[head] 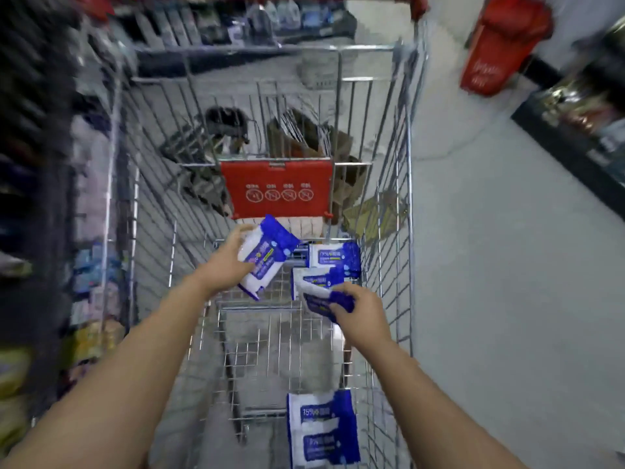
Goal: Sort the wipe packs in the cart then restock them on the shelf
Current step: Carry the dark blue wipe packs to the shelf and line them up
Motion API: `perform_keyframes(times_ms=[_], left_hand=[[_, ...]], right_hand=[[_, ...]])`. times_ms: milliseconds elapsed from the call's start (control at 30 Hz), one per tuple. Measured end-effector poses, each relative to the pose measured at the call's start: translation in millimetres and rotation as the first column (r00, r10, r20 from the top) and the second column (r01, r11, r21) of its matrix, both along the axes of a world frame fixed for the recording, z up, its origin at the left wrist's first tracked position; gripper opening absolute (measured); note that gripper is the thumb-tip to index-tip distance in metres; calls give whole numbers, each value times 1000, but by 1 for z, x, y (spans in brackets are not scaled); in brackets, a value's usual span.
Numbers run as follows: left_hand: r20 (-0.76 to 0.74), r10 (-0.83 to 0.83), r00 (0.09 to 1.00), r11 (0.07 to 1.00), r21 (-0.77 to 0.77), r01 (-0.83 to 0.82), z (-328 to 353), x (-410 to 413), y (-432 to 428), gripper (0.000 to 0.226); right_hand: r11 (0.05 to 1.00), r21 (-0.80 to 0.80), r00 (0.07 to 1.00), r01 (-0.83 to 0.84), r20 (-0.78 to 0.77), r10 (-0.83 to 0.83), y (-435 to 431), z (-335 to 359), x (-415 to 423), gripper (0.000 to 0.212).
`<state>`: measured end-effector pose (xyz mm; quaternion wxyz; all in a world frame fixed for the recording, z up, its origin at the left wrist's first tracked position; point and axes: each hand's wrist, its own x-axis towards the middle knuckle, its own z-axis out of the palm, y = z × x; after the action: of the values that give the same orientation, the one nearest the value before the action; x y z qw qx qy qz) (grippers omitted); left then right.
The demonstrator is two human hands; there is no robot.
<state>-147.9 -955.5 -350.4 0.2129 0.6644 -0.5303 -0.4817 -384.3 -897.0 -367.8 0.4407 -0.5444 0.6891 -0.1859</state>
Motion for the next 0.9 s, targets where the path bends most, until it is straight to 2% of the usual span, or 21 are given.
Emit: perform_keyframes(times_ms=[67,133,233,333,433,600,700,900], left_hand=[[-41,57,998,996,-60,-59,58,12,28,64],[-3,81,997,989,-127,-81,117,19,69,67],[82,150,985,966,-227,-128,199,32,140,63],[75,290,954,915,-313,-254,279,40,233,59],[46,454,890,819,-416,-396,341,41,333,59],[13,722,692,603,-502,-620,402,32,503,69],[50,840,540,488,-504,-713,421,19,587,67],[247,918,309,392,-470,-791,435,-5,727,60]], right_hand=[[991,-64,989,-116,85,121,-1,44,2,24],[946,-115,938,-302,142,316,3,97,7,23],[799,-224,761,-557,248,600,25,177,24,29],[610,-349,542,-712,280,792,63,252,46,31],[472,-408,330,-781,372,868,112,312,70,30],[196,-529,-41,-826,403,914,211,379,116,45],[80,-556,-180,-828,398,899,272,401,142,44],[-139,-589,-378,-796,304,875,376,420,182,28]])
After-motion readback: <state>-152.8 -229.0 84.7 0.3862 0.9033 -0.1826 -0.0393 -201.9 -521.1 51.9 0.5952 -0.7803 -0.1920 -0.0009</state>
